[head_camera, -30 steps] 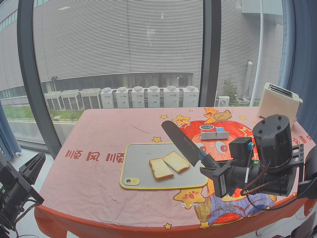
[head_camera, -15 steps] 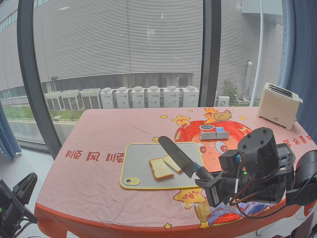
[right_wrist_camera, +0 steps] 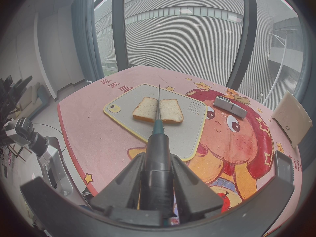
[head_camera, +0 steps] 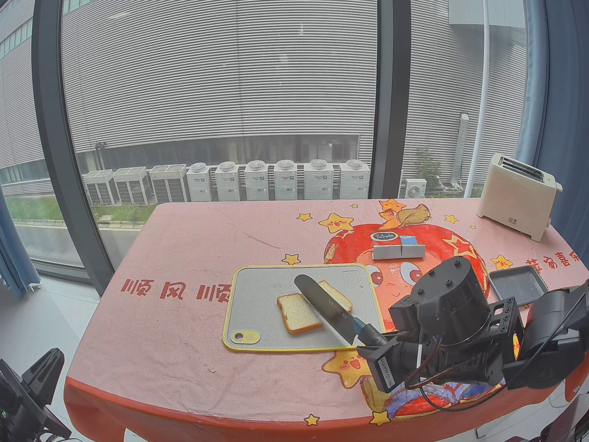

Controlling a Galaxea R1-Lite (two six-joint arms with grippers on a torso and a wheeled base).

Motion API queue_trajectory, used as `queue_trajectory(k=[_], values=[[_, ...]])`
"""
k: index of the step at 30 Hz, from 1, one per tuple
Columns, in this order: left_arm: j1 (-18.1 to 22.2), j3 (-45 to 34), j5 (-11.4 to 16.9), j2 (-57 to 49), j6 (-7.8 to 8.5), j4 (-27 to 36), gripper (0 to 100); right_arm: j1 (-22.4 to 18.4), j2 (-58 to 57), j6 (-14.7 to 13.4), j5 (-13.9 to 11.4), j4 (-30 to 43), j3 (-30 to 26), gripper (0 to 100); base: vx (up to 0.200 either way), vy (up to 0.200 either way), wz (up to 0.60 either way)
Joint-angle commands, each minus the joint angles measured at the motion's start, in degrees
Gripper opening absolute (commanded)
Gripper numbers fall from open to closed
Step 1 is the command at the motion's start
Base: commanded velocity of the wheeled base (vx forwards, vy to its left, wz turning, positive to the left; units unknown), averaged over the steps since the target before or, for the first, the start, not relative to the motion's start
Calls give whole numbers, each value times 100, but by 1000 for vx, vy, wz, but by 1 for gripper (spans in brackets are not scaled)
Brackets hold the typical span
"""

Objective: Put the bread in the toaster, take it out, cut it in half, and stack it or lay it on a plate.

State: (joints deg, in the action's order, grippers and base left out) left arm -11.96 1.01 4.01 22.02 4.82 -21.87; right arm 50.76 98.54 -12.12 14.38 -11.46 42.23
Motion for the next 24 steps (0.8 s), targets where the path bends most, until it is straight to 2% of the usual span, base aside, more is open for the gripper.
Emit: queue_trajectory(k=[1,12,18,24], values=[[9,-57,-6,-435,2,192,0,-40,25,8,12,3,5,0,0,0,0],[-8,-92,-129,-672,-16,306,0,-84,-19,8,12,3,5,0,0,0,0],[-8,-84,-120,-1121,-7,957,0,-22,-19,8,20,3,22,0,0,0,0],[-17,22,-102,-1182,-7,1053,0,21,-10,-1,20,-5,75,0,0,0,0]])
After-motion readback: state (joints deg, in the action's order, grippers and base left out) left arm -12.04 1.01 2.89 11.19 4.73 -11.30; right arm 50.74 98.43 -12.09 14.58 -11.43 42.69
